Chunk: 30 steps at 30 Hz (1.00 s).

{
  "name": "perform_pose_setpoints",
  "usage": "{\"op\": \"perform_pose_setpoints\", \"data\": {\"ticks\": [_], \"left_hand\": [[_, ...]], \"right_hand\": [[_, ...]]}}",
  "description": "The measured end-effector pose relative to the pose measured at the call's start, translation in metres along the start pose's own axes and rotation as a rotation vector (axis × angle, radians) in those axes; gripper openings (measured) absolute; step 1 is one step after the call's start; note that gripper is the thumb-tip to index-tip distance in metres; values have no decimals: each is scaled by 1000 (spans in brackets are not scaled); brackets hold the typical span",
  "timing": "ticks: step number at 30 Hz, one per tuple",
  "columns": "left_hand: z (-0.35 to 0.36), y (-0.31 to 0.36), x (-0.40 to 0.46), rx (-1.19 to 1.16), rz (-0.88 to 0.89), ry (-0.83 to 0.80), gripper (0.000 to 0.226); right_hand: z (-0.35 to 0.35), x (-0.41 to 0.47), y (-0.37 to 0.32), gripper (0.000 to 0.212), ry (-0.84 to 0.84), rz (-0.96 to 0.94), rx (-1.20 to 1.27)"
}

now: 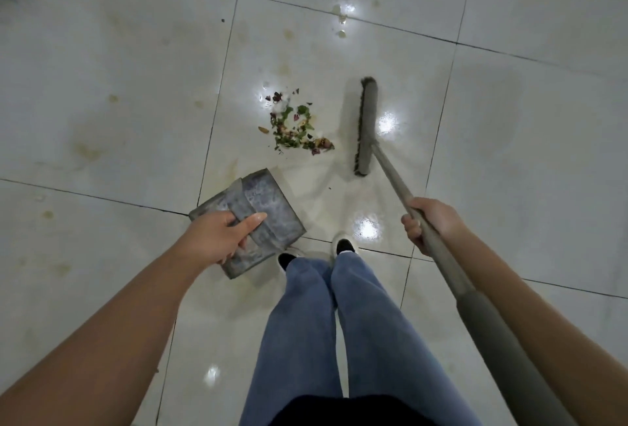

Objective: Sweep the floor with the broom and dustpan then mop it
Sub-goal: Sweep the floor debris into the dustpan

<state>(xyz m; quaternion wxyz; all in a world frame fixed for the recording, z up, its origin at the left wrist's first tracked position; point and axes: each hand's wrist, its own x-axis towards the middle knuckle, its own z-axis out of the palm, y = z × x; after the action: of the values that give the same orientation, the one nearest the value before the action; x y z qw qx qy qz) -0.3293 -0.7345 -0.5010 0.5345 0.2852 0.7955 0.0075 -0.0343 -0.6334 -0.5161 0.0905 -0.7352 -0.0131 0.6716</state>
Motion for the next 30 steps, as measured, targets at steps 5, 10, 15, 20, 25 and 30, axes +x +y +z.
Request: {"op": "perform_pose_setpoints", "data": {"ticks": [5,10,15,20,25,30], "left_hand": [[1,2,-2,70,12,12,54],[16,-7,-6,112,-1,21,55],[19,-6,-11,107,7,51,55],[16,-1,-18,44,12,77,54],[22,1,-25,-33,14,63,53],[32,-3,-31,-41,-2,70,53]], "right_hand": [[-22,1,7,23,128,-7,-70],[19,18,27,21,40,39,26],[38,12,31,25,-241,185,249],[32,-5,23,24,-214,133,128],[2,-17,32,12,-47,-28,-186],[-11,-17,20,17,-112,114,-14]]}}
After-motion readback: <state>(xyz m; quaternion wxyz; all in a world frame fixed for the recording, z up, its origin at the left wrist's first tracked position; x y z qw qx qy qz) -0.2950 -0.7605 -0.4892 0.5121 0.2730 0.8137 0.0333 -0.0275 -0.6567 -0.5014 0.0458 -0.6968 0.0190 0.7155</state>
